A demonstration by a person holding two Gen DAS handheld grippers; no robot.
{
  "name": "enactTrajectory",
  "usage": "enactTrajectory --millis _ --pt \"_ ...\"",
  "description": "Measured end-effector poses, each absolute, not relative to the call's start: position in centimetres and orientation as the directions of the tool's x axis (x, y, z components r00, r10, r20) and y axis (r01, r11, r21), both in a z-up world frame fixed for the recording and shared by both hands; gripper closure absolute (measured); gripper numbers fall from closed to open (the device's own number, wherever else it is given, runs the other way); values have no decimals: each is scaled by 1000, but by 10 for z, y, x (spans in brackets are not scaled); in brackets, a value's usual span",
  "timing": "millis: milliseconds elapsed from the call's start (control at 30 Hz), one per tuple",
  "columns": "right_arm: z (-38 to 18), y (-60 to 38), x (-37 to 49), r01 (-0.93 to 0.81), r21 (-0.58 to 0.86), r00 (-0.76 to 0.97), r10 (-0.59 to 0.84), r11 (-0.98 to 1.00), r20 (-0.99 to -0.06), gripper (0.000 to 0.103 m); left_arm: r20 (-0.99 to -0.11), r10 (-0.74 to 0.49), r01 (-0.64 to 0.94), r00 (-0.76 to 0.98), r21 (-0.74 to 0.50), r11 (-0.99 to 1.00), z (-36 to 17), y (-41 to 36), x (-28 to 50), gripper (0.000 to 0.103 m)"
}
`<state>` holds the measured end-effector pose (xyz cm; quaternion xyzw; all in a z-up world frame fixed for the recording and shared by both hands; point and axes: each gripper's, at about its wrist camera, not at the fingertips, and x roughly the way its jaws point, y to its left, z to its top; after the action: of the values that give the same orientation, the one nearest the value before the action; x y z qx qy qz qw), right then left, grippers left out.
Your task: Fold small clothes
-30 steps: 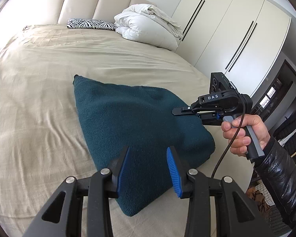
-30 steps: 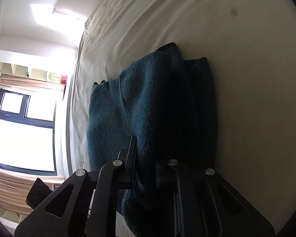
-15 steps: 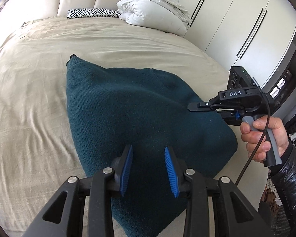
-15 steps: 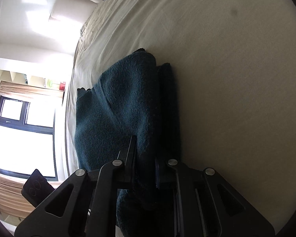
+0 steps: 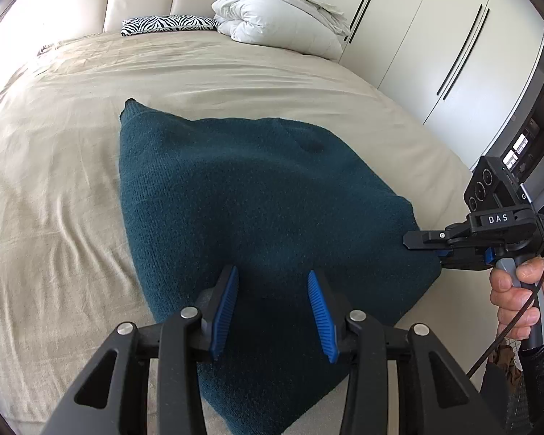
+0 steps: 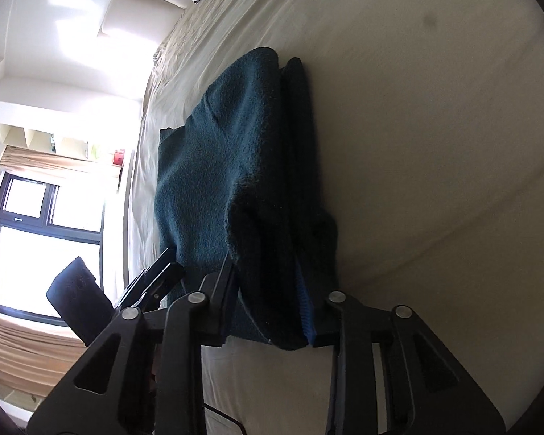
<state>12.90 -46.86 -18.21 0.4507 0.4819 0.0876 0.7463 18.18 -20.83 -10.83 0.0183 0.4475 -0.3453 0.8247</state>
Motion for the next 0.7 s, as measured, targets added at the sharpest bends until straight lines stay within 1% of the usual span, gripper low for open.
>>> enactTrajectory --millis 33,67,167,233,300,400,467,500,533,567,633,667,700 --pt "-194 -477 124 323 780 534 578 535 -617 92 -754 -551 589 358 -275 760 -108 -209 182 60" --pt "-201 -484 115 337 792 545 580 509 -606 93 -758 -545 594 357 -266 760 -109 -211 181 60" --pt "-210 -482 103 353 800 560 576 485 -596 95 -774 -518 609 364 -223 761 -112 -217 177 61" --pt "-225 -483 111 360 817 577 581 450 -574 95 -777 -508 616 371 -203 761 -114 -220 175 61" --pt "-235 -483 106 362 843 597 596 397 -537 97 -776 -515 612 363 -218 760 -117 -220 176 61" --pt "-247 -482 104 339 860 617 601 381 -509 99 -774 -525 603 354 -240 761 -120 -218 178 61" --pt "-240 -480 102 322 862 615 606 391 -505 97 -779 -516 605 356 -229 763 -120 -219 178 61" --pt "-231 -479 101 325 851 610 597 411 -521 96 -782 -509 605 359 -221 765 -120 -221 177 61" --pt "-222 -483 96 338 829 598 578 446 -555 95 -783 -505 602 363 -216 769 -120 -221 176 61" --pt "-208 -482 95 347 800 595 544 489 -591 91 -784 -503 599 365 -216 771 -120 -222 177 61" --pt "-176 -481 97 348 741 617 455 575 -643 89 -785 -498 597 368 -211 774 -120 -224 176 61" --pt "-163 -478 100 324 740 634 446 589 -632 89 -786 -495 598 370 -207 775 -120 -225 176 61" --pt "-154 -474 105 289 761 648 466 581 -602 89 -788 -492 598 370 -203 775 -120 -226 176 61"
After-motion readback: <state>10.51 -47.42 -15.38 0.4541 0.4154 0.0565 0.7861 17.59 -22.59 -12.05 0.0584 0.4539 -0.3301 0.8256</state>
